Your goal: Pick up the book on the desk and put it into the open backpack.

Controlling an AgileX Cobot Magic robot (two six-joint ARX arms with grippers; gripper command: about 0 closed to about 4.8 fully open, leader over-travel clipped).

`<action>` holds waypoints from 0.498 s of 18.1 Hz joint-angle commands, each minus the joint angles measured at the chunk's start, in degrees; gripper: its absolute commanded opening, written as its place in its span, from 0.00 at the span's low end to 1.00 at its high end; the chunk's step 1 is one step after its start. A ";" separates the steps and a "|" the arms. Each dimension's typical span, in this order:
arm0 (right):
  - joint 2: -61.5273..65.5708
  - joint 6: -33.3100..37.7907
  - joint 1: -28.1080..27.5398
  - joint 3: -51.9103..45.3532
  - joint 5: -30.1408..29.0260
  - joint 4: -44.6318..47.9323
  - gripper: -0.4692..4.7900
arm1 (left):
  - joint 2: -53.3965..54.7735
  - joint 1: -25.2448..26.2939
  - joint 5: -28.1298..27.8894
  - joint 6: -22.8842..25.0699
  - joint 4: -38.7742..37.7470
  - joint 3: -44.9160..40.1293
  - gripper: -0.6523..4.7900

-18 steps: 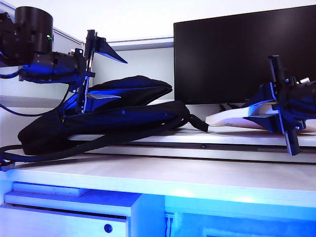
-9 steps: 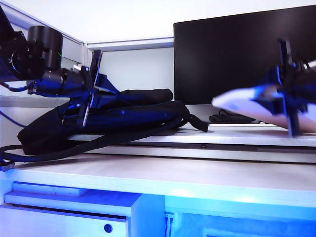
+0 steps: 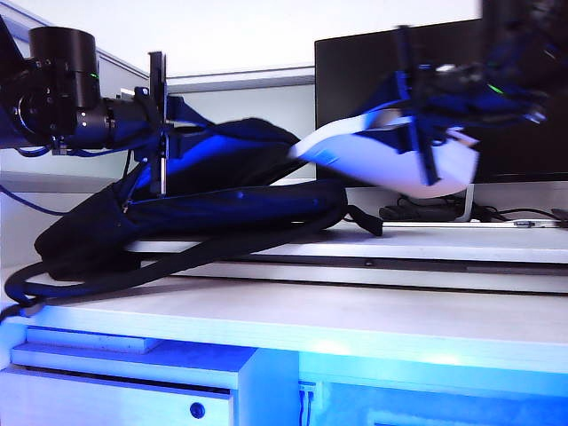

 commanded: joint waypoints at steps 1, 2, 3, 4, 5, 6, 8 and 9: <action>-0.37 -4.55 0.90 4.79 2.32 -3.41 0.07 | -0.66 -0.68 3.56 -4.52 10.45 1.49 0.11; -0.02 -4.57 0.94 5.97 2.54 -4.02 0.07 | -0.66 -0.68 3.91 -6.01 11.61 2.12 0.11; 0.66 -4.57 1.16 7.54 2.45 -5.68 0.07 | -0.66 -0.76 5.11 -5.99 11.56 3.04 0.11; 1.40 -4.61 1.97 8.68 2.36 -6.47 0.07 | -0.66 -1.14 5.75 -5.97 11.54 3.63 0.11; 3.72 -4.57 3.39 11.61 1.95 -7.19 0.07 | -0.66 -1.55 6.10 -6.19 11.39 4.74 0.11; 5.18 -4.55 4.72 13.51 1.86 -8.35 0.07 | -0.66 -1.90 6.19 -6.19 11.37 5.29 0.11; 8.63 -4.55 7.06 17.55 0.26 -10.21 0.07 | -0.63 -2.56 7.78 -6.16 10.71 6.05 0.11; 10.25 -4.37 7.91 19.26 -0.92 -10.27 0.07 | -0.63 -2.58 8.44 -6.19 10.71 6.03 0.11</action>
